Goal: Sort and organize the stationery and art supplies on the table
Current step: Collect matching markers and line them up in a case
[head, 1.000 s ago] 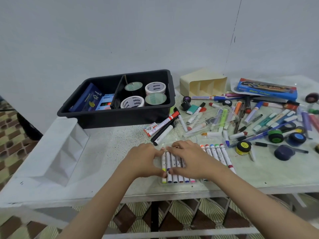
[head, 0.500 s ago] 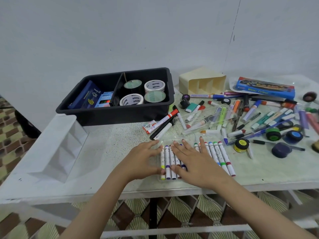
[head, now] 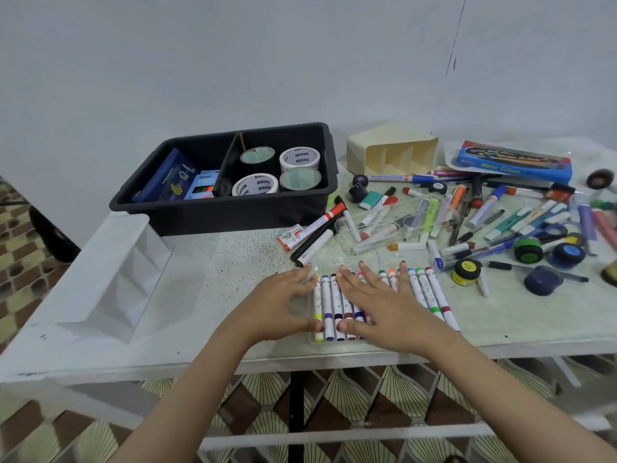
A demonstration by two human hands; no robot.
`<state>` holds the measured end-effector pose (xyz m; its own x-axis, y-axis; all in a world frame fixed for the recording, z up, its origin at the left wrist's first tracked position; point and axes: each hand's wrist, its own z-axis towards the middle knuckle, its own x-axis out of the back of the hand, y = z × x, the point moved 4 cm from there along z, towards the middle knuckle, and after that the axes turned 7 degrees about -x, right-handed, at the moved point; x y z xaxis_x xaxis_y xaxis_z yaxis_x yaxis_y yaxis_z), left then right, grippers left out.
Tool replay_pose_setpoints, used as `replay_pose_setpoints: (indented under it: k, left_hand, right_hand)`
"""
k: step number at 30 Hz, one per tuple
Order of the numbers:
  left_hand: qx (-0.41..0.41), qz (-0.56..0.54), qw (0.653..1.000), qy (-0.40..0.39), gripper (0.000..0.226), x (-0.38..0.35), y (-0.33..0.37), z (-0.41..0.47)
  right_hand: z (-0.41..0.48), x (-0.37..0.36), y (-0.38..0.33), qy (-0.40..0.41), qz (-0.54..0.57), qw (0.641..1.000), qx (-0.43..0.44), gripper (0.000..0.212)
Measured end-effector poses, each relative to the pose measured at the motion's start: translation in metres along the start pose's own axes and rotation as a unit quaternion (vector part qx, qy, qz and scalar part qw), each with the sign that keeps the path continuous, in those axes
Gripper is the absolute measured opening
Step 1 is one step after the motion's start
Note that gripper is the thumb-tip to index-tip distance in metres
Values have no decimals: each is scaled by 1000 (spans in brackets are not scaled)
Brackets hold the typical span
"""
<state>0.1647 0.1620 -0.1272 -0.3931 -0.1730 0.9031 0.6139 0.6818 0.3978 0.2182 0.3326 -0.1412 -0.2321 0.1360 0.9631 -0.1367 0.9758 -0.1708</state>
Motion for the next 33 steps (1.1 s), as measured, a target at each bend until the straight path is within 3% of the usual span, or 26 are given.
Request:
replay_pose_setpoints:
  k: [10,18,21,25,28,33]
  left_hand:
    - [4,-37,999,3,88,-5,-7,-2]
    - [-1,-61,998,7,114,-7,-13,0]
    - [9,-72,997,11,98,-8,-12,-1]
    - [14,-126,991,49,87,-10,-14,-4]
    - [17,-148,986,71,94,-11,-14,-7]
    - [8,-147,983,111,101,-13,-9,-11]
  right_hand:
    - [-17,-2,30,68,10,996,-52,86]
    - [-17,-6,34,93,21,994,-55,90]
    - [-19,0,36,75,89,991,-60,85]
    - [-34,8,45,162,56,971,-167,84]
    - [-52,9,48,236,45,928,-283,74]
    - [-67,0,50,232,102,909,-331,62]
